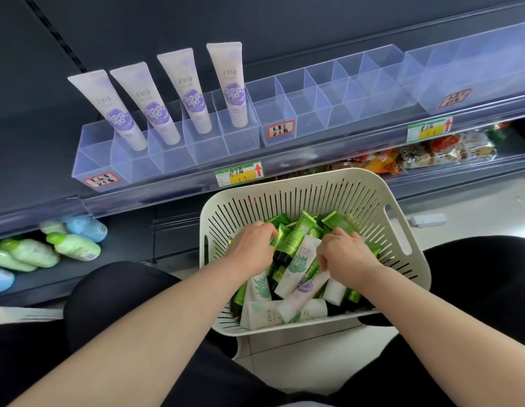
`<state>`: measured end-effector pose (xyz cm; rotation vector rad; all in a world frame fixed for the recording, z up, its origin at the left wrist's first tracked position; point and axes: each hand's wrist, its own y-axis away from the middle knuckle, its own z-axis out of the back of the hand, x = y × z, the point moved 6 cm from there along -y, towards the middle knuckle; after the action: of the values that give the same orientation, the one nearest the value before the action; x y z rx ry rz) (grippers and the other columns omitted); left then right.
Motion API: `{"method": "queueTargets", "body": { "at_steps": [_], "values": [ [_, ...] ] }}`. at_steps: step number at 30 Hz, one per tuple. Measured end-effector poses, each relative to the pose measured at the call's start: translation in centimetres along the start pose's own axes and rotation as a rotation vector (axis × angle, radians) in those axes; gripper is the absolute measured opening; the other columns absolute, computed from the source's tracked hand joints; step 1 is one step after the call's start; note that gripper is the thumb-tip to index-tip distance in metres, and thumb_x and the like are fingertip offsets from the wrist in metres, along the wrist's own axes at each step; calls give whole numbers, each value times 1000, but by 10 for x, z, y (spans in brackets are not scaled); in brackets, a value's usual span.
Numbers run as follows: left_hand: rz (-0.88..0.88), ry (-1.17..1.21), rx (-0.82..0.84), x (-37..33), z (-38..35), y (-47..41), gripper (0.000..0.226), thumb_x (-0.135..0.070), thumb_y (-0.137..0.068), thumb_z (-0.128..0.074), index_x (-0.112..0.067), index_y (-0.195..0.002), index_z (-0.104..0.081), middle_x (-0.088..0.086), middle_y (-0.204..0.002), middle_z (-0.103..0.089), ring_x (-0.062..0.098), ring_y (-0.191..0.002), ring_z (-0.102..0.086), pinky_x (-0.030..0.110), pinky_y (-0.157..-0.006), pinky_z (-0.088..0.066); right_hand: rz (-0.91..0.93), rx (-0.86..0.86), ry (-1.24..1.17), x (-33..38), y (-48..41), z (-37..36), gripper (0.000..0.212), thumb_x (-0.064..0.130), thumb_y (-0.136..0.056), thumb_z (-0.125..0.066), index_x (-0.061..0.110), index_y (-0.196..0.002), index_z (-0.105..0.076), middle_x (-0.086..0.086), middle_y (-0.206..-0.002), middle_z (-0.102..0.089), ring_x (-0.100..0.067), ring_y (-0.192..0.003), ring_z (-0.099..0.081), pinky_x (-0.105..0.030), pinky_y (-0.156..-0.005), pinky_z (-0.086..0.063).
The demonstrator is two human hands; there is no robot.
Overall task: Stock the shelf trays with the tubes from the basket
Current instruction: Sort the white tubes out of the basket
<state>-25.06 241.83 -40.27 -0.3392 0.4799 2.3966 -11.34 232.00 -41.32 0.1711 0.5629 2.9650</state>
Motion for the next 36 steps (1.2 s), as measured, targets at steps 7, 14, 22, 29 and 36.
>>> {"method": "queueTargets", "body": {
  "at_steps": [7, 14, 22, 29, 36],
  "values": [
    [-16, 6, 13, -4, -7, -1, 33, -16, -92, -60, -20, -124, -57, -2, -128, -53, 18, -121, -47, 34, -95, -43, -141, 161, 53, -15, 4, -19, 48, 52, -89, -52, 24, -127, -46, 0, -121, -58, -24, -116, -44, -41, -95, -36],
    [7, -24, -13, 4, -6, 0, 34, -13, -91, -61, -18, -124, -57, -1, -125, -54, 17, -115, -50, 26, -84, -39, -209, 206, -133, -8, 3, -29, 64, 61, -80, -61, 19, -127, -50, -1, -117, -58, -23, -110, -54, -38, -87, -41],
    [86, -86, 10, 23, -7, 1, 39, -1, -89, -56, -15, -126, -55, 1, -124, -54, 18, -113, -51, 24, -78, -35, -181, 223, -47, -9, 2, -29, 81, 70, -74, -58, 23, -137, -39, 0, -129, -52, -26, -123, -36, -45, -95, -33],
    [111, -123, 70, 24, -11, 3, 36, 2, -88, -53, -12, -120, -55, 7, -117, -59, 23, -106, -56, 30, -76, -43, -243, 209, -367, -9, 2, -23, 62, 52, -70, -76, 19, -115, -50, 1, -107, -62, -20, -102, -51, -32, -79, -44],
    [160, -174, 167, 29, -18, 5, 30, -1, -89, -54, -8, -118, -55, 10, -113, -59, 25, -100, -58, 32, -74, -46, -137, 60, -819, -3, 5, 22, 3, 19, -87, -62, 19, -90, -62, -1, -87, -66, -20, -74, -62, -33, -66, -52]
  ]
}}
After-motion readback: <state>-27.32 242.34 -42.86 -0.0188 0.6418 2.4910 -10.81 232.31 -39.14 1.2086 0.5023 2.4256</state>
